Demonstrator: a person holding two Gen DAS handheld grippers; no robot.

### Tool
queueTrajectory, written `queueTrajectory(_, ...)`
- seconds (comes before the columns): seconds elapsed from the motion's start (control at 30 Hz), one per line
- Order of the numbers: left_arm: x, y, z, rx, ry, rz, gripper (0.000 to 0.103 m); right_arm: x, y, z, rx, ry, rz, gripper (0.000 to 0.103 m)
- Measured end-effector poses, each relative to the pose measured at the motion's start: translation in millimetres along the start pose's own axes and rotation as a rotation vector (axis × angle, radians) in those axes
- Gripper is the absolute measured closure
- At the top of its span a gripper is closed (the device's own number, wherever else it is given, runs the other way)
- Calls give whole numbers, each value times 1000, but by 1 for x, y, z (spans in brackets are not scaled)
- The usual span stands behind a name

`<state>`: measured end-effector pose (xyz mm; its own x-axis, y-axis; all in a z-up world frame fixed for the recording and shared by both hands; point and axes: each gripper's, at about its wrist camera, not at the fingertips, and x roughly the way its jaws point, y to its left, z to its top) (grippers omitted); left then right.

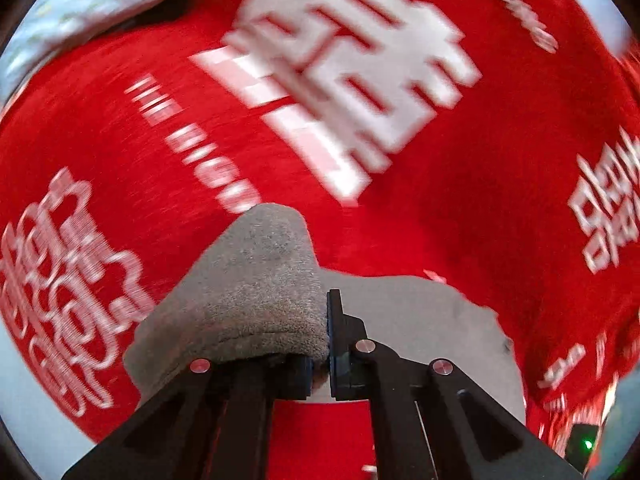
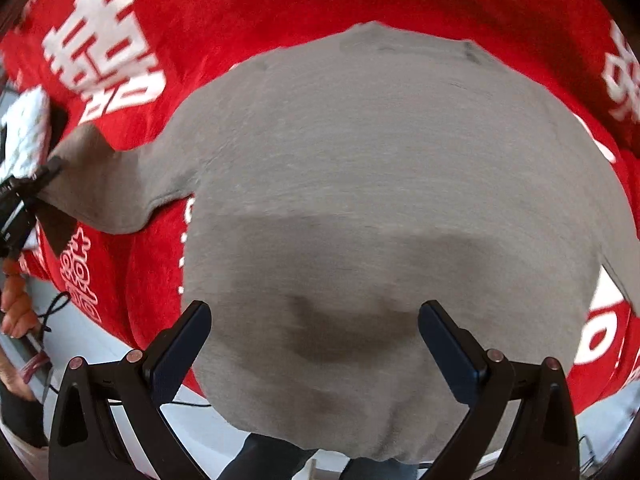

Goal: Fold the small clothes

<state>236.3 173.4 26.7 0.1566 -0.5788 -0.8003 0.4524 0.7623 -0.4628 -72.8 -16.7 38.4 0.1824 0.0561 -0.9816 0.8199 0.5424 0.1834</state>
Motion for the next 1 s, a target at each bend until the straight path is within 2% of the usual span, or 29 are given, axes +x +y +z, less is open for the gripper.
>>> queueTrajectory(0.2, 10, -129, -9, 254, 58, -170, 97, -20, -66, -8, 134, -40, 1, 0)
queueTrajectory(0.27, 22, -179, -26, 343, 91, -224, 97, -20, -91, -9, 168, -48, -13, 0)
queueTrajectory(0.4, 63, -270, -69, 481, 175, -261, 97, -17, -145, -14, 251, -50, -33, 0)
queueTrajectory(0.5, 100, -317, -111, 570, 246, -229, 97, -13, -181, -19, 300, -45, -44, 0)
queueTrajectory(0.57, 129, -341, -141, 627, 303, -181, 97, -8, -197, -23, 318, -33, -57, 0)
queueTrajectory(0.73, 171, -344, -195, 756, 398, -43, 95, 0, -226, -28, 352, -14, -70, 0)
queueTrajectory(0.8, 176, -344, -207, 789, 424, -12, 80, -1, -229, -26, 350, -17, -74, 0)
queueTrajectory(0.83, 172, -346, -209, 798, 416, -25, 62, -3, -227, -22, 344, -20, -74, 0)
queueTrajectory(0.87, 166, -350, -209, 811, 405, -18, 28, -5, -223, -17, 329, -29, -77, 0)
queueTrajectory(0.9, 160, -351, -208, 818, 386, -1, 14, -7, -217, -14, 306, -41, -84, 0)
queueTrajectory(0.93, 148, -353, -205, 829, 341, 9, 10, -11, -207, -6, 264, -62, -95, 0)
queueTrajectory(1.0, 129, -350, -196, 838, 308, 3, 10, -15, -187, 6, 182, -96, -116, 0)
